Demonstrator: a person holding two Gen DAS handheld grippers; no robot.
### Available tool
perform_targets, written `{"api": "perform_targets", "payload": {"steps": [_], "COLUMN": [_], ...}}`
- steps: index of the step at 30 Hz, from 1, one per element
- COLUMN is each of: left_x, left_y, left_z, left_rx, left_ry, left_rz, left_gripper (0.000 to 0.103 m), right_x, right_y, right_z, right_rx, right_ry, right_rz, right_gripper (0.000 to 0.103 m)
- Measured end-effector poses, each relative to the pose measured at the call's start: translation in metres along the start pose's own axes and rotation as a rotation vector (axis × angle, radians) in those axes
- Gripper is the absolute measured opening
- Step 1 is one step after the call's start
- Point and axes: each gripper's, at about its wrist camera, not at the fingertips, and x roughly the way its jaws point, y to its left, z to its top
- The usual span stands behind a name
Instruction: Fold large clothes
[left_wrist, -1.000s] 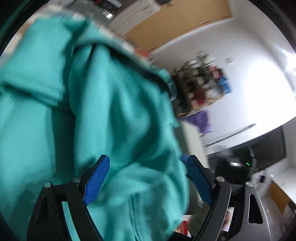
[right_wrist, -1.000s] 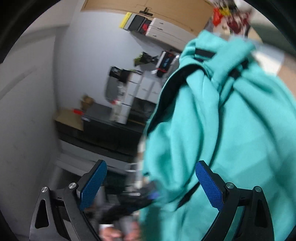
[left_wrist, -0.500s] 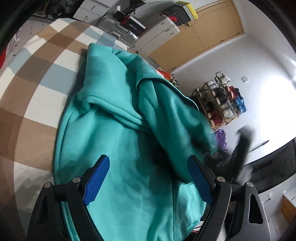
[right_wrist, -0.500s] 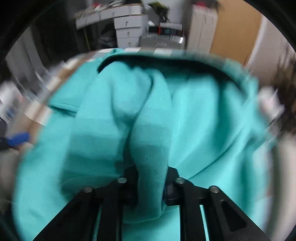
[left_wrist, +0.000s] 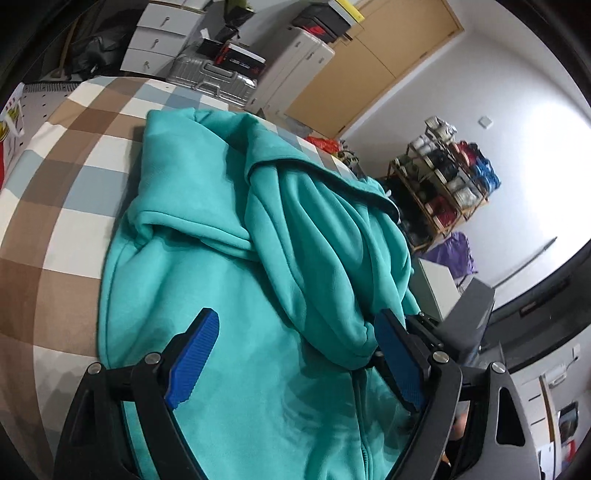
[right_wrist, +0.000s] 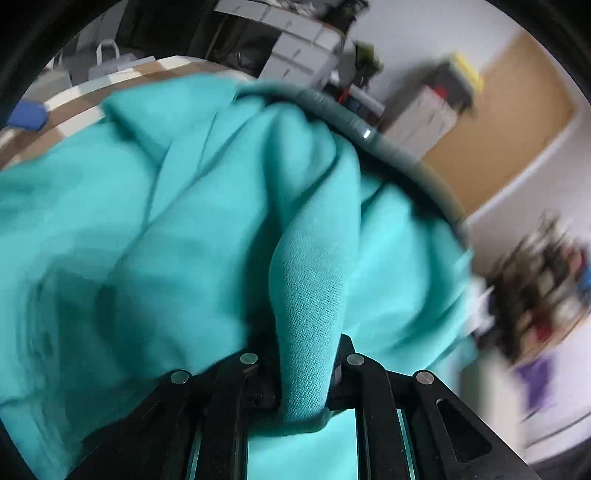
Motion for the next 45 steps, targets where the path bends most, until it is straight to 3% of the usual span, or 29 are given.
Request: {"api": "perform_targets", "payload": {"steps": [2,4,8,9,12,14,18,20,23,25,27,30,33,34,35,37,38,41,45], "left_x": [0.003,0.008,0.012,0.014,0.023,0.031,0.061,0.081,0.122,0.122,0.122,0.113,0.094,0.085,0.079,0.06,0.052,0.032,0.02], "left_y": [-0.001,0.0,-0.007,-0.011,-0.026,-0.036,-0.057,-0.063,-0.056,-0.052,-0.047,-0.034,-0.032,-0.035,-0.039,-0.046,-0.047,-0.044,-0.035], "left_z": [-0.001,-0.001,0.0,0.0,0.0,0.001,0.003,0.0,-0.011,-0.013,-0.011,-0.007,-0.006,-0.008,-0.011,-0.017,-0.018,-0.022,-0.019], "left_rx": [0.005,0.004,0.007,0.016,0.045,0.066,0.131,0.176,0.227,0.231,0.213,0.166,0.181,0.207,0.227,0.296,0.319,0.351,0.338], "left_ry": [0.005,0.016,0.031,0.031,0.037,0.038,0.073,0.111,0.236,0.196,0.209,0.204,0.151,0.126,0.105,0.042,0.01,-0.062,-0.11], "left_rz": [0.008,0.013,0.014,0.003,0.023,0.015,0.012,0.084,0.263,0.28,0.277,0.245,0.247,0.253,0.261,0.298,0.317,0.335,0.364], "left_gripper": [0.083,0.083,0.083,0.083,0.083,0.083,0.083,0.083,0.083,0.085,0.085,0.084,0.084,0.084,0.084,0.084,0.084,0.084,0.084], "right_x": [-0.009,-0.022,-0.058,-0.057,-0.022,-0.016,-0.023,-0.042,-0.064,-0.064,-0.05,-0.003,0.042,0.04,0.041,0.031,0.016,-0.013,0.011], "right_y": [-0.02,-0.038,-0.063,-0.063,-0.051,-0.052,-0.093,-0.123,-0.156,-0.161,-0.154,-0.123,-0.087,-0.089,-0.094,-0.103,-0.112,-0.126,-0.112], "right_z": [-0.003,0.0,0.0,-0.002,-0.013,-0.022,-0.024,-0.027,-0.029,-0.016,0.001,0.012,-0.002,-0.003,0.001,0.005,0.011,0.028,0.038], "right_rx": [0.119,0.191,0.315,0.323,0.341,0.392,0.554,0.619,0.669,0.665,0.636,0.587,0.507,0.52,0.529,0.554,0.553,0.539,0.509], "right_ry": [0.015,0.031,-0.075,-0.069,0.06,0.055,0.062,0.013,-0.071,-0.099,-0.085,0.037,0.165,0.13,0.151,0.145,0.095,-0.037,0.057], "right_rz": [0.115,0.197,0.304,0.336,0.388,0.432,0.585,0.586,0.564,0.524,0.515,0.526,0.497,0.495,0.506,0.53,0.544,0.529,0.488], "right_gripper": [0.017,0.025,0.034,0.038,0.039,0.039,0.038,0.038,0.038,0.038,0.038,0.035,0.033,0.033,0.033,0.024,0.02,0.023,0.021]}}
